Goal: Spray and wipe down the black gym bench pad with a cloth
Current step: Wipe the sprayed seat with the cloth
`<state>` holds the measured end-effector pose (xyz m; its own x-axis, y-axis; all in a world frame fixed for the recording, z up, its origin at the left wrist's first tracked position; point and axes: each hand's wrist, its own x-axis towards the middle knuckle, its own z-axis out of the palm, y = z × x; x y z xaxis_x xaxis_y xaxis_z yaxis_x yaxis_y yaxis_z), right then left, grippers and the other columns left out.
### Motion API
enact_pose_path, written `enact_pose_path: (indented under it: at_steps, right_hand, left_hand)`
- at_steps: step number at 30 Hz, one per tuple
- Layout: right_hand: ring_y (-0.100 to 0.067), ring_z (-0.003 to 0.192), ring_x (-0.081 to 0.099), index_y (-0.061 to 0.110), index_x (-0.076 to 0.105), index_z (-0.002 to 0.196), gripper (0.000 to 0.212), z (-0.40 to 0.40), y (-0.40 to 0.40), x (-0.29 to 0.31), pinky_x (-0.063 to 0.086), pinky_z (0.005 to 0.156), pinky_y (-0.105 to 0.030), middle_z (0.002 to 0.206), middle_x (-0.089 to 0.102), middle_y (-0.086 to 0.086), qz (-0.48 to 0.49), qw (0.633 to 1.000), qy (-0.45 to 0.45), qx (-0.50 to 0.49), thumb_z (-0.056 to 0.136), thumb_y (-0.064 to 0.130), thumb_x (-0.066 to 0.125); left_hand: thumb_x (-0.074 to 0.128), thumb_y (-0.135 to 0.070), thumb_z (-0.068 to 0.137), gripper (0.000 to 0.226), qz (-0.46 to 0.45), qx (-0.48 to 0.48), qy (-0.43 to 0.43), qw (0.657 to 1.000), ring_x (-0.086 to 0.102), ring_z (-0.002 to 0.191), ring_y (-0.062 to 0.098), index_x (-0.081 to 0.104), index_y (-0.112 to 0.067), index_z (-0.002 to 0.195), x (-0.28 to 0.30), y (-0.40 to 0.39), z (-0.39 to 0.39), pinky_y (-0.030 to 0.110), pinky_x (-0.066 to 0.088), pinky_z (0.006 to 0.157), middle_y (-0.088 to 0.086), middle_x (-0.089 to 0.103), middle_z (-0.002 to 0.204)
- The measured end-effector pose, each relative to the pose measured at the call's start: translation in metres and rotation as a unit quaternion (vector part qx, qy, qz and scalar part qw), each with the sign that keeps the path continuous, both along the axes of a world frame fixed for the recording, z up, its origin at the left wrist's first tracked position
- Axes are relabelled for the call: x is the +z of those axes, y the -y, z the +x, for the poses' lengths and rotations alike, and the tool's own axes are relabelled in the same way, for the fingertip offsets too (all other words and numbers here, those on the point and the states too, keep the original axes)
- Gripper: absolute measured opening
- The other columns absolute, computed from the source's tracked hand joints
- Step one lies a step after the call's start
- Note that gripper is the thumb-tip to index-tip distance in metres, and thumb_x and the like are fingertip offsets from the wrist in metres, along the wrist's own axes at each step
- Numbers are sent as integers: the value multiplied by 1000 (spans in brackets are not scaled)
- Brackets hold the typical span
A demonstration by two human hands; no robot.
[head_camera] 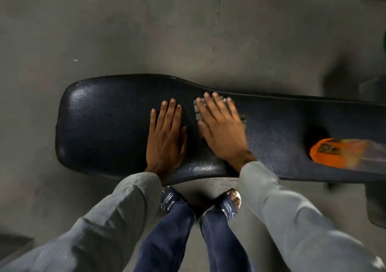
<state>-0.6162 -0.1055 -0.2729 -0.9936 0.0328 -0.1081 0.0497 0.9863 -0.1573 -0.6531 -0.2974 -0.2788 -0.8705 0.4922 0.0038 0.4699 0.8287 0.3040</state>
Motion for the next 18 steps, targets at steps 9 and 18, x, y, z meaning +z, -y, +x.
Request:
enact_pose_path:
  at_steps: [9,18]
  right_hand:
    - [-27,169,10,24,16,173,62,72,-6,1,10,135,-57,181,17,-6,-5,963,12,-270,115,44,27]
    - [-29,166,22,22,29,169,57,19,29,-7,13,135,-56,177,30,-8,-43,996,-26,-76,116,41,29]
  left_hand:
    - [39,-35,111,62,-11,7,-4,1000,16,167,31,34,-6,166,-1,-1,1,57,13,135,14,23,177]
    - [34,-39,111,63,-13,-1,4,1000,13,167,30,32,-8,166,-8,1,0,56,10,136,14,22,178]
